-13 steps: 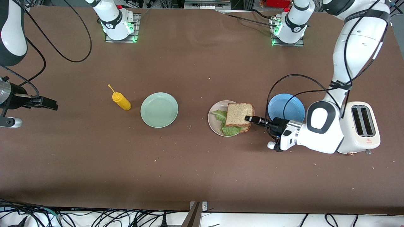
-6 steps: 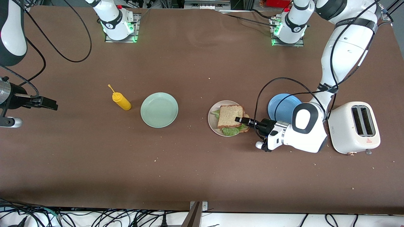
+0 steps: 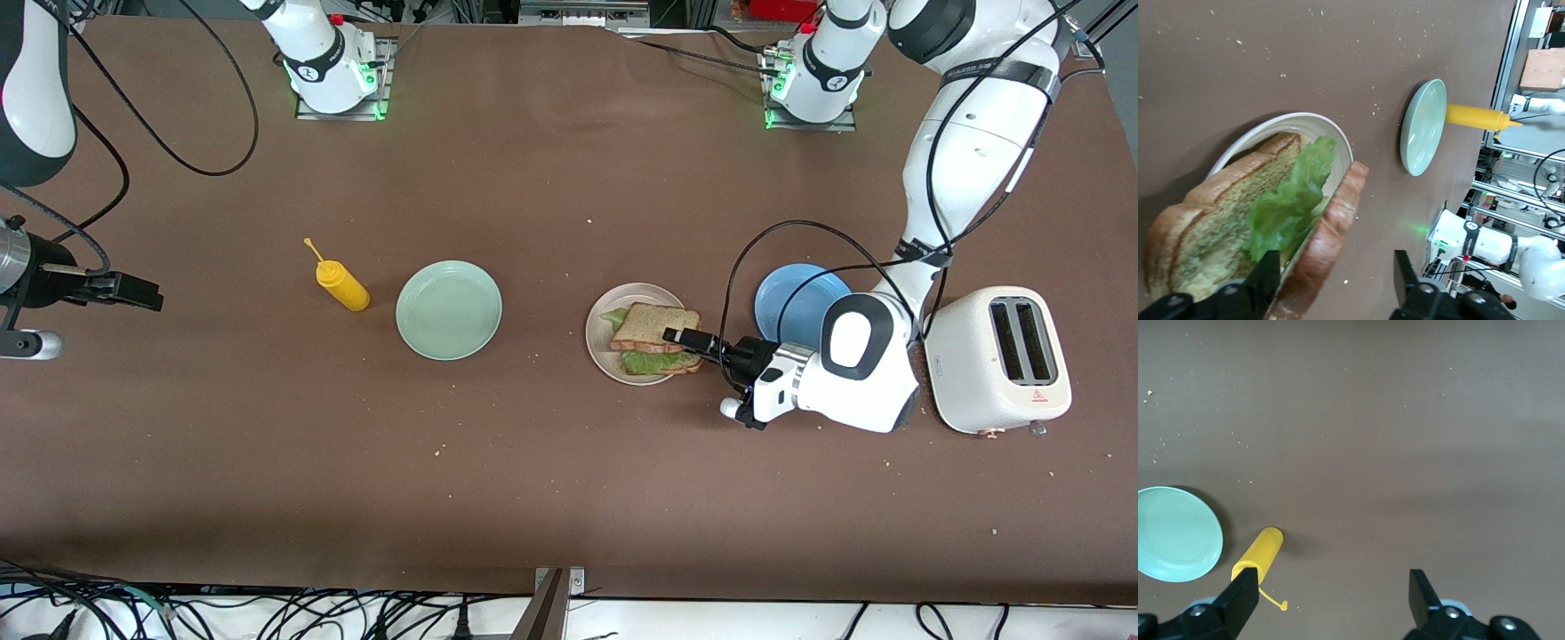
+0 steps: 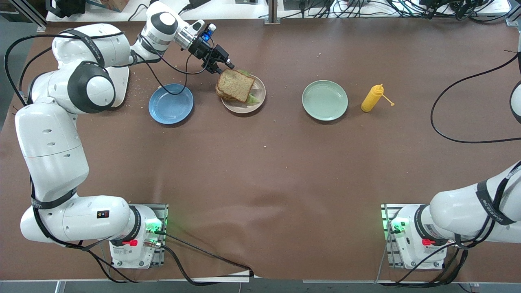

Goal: Make sandwich in beige plate with both arms
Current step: 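Lower the bread slice onto the lettuce with the left gripper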

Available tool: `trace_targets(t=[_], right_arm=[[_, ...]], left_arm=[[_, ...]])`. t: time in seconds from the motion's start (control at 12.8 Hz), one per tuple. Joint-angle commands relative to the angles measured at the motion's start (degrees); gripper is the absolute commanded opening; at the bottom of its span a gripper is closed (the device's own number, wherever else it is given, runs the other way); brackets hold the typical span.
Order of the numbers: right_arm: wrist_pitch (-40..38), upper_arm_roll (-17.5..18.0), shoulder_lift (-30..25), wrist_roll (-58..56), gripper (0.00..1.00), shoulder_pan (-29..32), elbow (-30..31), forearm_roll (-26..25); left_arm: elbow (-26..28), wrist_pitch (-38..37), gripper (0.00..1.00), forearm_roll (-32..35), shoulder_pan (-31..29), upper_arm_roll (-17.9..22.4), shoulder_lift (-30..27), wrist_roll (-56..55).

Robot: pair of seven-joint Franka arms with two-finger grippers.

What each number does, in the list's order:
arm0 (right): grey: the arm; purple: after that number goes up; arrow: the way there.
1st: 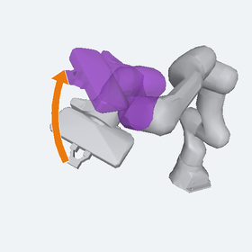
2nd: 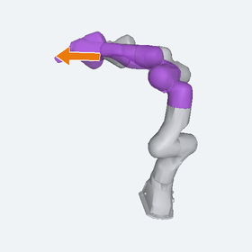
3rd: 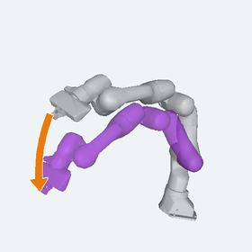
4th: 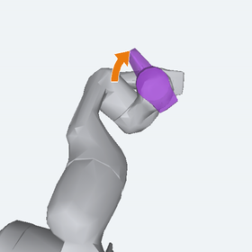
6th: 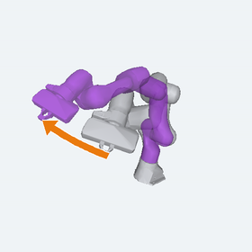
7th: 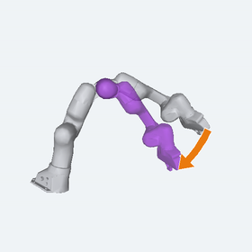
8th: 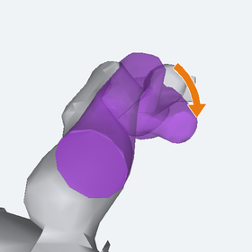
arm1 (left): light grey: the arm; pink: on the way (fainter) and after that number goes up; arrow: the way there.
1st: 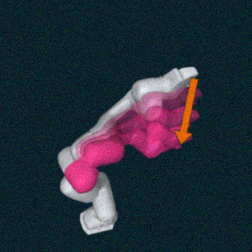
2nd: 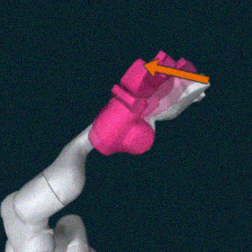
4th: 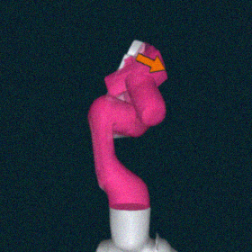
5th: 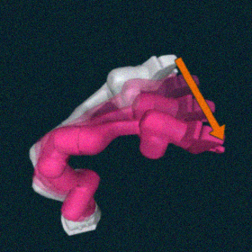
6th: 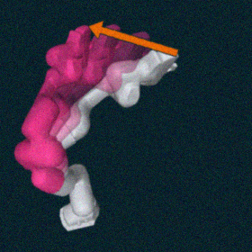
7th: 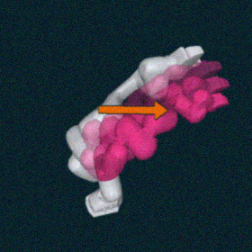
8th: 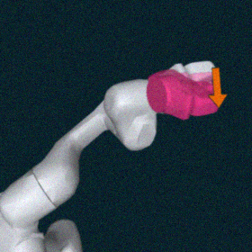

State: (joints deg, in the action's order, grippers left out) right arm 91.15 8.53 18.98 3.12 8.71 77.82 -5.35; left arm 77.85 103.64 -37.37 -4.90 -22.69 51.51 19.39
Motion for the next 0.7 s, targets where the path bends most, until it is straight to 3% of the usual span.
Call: trace_targets(t=[0.0, 0.62], right_arm=[[-0.9, 0.4, -0.5, 0.7, 1.00, 0.4, -0.3, -0.7], [-0.8, 0.4, -0.4, 0.7, 1.00, 0.4, -0.3, -0.8]], left_arm=[[-0.3, 0.2, 1.00, 5.1, 0.2, 0.2, -1.5, 0.6], [-0.7, -0.5, 1.00, 20.2, -0.1, -0.2, -9.0, -0.2]])
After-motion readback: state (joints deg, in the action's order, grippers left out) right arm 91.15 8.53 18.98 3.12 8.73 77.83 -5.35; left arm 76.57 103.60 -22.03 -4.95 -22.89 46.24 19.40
